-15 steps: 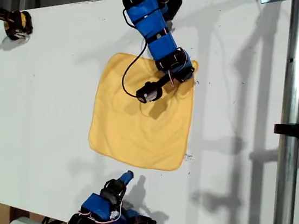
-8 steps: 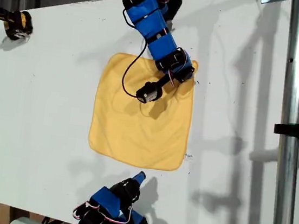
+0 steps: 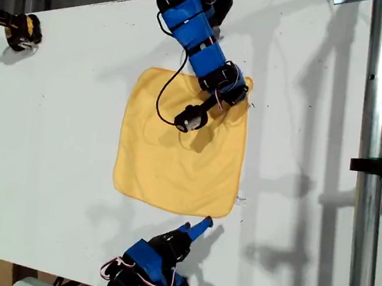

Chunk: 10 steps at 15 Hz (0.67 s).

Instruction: Grasp corners of a towel and fold twice.

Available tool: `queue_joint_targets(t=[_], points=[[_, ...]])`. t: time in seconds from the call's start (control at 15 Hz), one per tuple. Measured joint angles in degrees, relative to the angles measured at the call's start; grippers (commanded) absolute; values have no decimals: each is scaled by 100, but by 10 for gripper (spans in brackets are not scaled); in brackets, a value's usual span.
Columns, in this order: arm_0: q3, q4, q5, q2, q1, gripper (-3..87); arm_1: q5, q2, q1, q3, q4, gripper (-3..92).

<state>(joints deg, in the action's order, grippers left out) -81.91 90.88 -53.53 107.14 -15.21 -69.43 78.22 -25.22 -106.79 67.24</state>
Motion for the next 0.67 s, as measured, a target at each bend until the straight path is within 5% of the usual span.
queue_joint_targets(t=[0.27,0.67], points=[[-97,-185,18,-457,0,333,0,0,0,0,0,-1],[-1661,-1661,-281,-1512,79,322,9,-9,9,44,70,-1]])
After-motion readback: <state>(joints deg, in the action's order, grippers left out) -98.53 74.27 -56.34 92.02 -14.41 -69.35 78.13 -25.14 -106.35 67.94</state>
